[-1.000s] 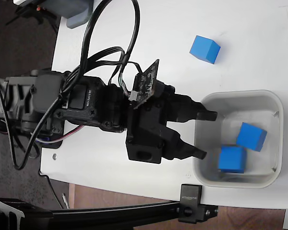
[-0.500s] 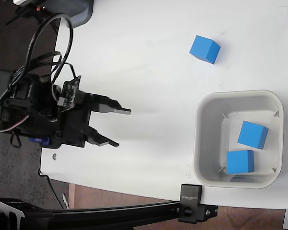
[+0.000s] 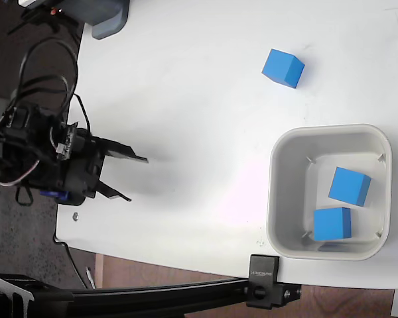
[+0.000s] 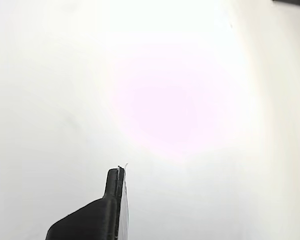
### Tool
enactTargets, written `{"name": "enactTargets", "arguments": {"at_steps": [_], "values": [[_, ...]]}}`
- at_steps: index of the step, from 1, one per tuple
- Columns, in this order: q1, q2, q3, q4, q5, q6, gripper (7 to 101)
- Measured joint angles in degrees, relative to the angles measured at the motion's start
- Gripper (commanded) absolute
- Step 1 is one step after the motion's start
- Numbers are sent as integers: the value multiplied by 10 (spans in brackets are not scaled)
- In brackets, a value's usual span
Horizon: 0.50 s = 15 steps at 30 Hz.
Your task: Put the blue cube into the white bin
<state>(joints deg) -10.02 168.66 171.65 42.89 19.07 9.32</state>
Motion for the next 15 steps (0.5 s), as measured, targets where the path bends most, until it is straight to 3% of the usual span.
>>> {"name": "enactTargets", "arguments": {"at_steps": [15], "values": [[-4, 48, 14, 16, 11, 0, 1003]]}}
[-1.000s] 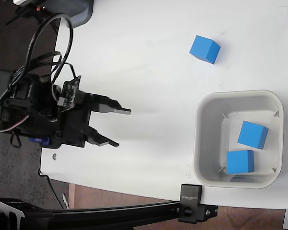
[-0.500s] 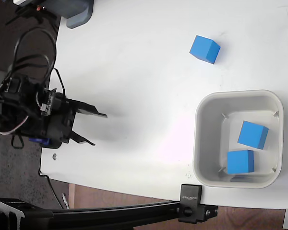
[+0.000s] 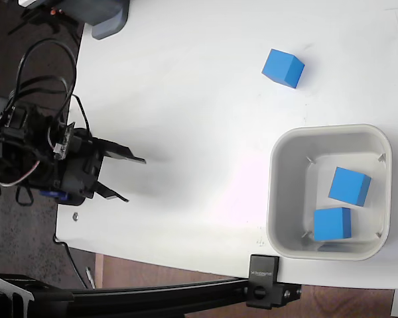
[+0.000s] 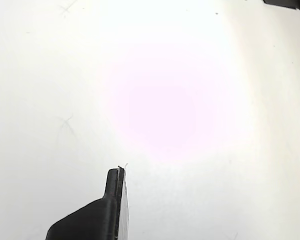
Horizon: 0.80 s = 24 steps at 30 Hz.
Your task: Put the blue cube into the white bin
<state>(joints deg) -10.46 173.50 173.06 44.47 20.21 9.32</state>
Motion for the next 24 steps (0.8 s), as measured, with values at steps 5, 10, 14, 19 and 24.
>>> {"name": "enactTargets", "arguments": {"at_steps": [5, 10, 14, 19, 24], "values": [[0, 0, 0, 1, 0, 0, 1003], [-2, 1, 0, 1, 0, 0, 1003], [-4, 1, 0, 1, 1, 0, 1003], [-5, 1, 0, 1, 1, -2, 1003], [-6, 1, 0, 1, 1, -4, 1003]]}}
